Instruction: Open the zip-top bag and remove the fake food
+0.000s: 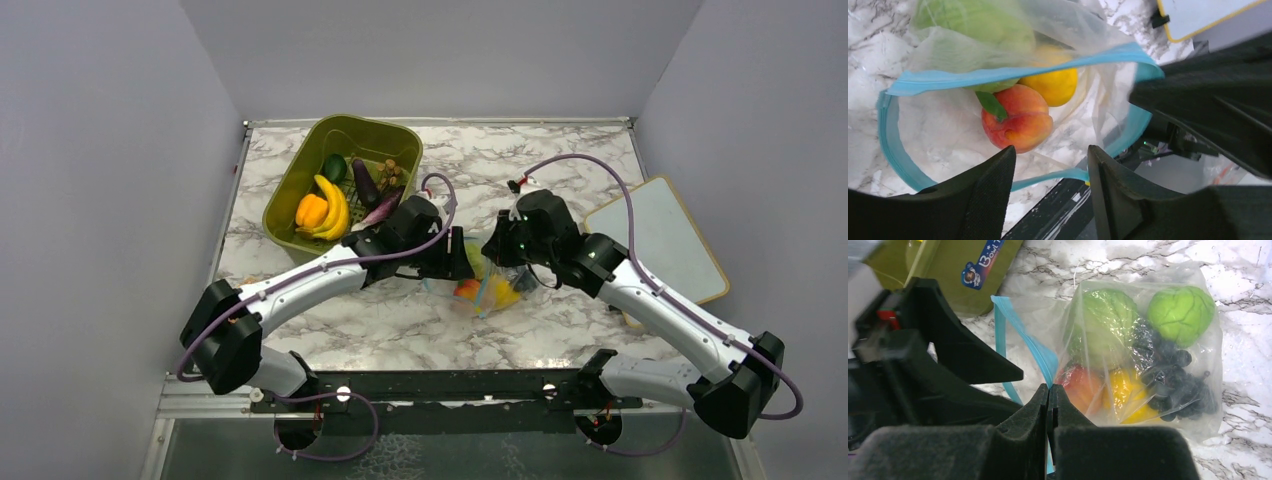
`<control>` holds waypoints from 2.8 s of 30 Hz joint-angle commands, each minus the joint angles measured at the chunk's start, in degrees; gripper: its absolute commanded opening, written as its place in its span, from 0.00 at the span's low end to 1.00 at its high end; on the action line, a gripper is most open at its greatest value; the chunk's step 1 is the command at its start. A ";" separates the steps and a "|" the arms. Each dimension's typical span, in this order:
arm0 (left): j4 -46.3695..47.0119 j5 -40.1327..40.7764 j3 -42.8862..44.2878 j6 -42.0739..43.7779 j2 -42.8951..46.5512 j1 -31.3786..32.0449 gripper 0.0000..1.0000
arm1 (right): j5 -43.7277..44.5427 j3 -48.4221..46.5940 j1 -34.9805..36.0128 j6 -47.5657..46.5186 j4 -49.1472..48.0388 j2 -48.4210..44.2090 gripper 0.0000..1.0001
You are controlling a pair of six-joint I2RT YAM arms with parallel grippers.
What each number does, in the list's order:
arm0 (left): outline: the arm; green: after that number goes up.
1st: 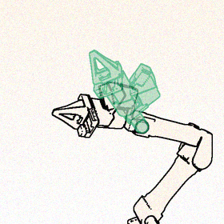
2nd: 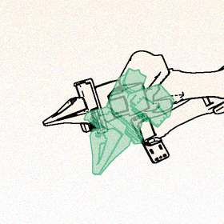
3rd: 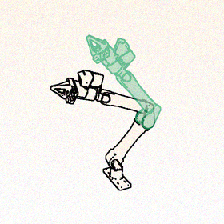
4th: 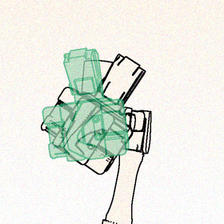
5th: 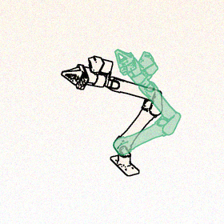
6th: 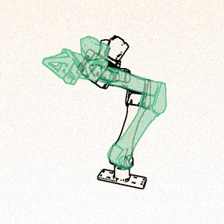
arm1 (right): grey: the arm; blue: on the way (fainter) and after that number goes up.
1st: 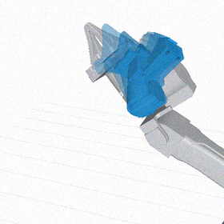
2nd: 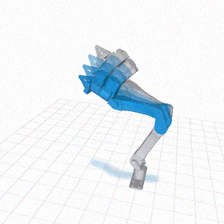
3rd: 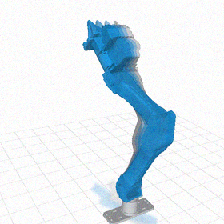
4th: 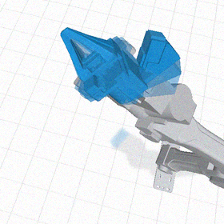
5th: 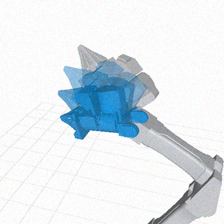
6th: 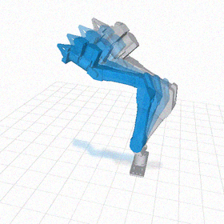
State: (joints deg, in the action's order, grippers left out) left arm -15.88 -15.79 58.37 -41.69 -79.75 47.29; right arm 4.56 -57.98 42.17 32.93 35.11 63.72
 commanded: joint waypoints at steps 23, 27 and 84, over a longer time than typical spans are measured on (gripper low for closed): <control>8.68 10.57 -8.73 -15.36 -7.73 6.10 0.79 | 3.82 1.64 0.19 3.31 3.09 -6.58 0.20; 10.27 10.33 -9.52 -15.77 -7.25 6.09 0.80 | 6.85 4.90 0.19 6.68 4.21 -9.91 0.22; -1.53 11.39 -5.07 -5.50 -6.65 8.44 0.51 | 5.96 34.25 0.19 9.42 -9.31 -35.14 0.37</control>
State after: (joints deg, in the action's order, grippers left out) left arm -15.55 -6.26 54.39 -49.87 -88.16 55.33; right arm 5.76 -24.45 42.17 41.71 27.27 31.55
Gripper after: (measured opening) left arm 0.595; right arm 0.366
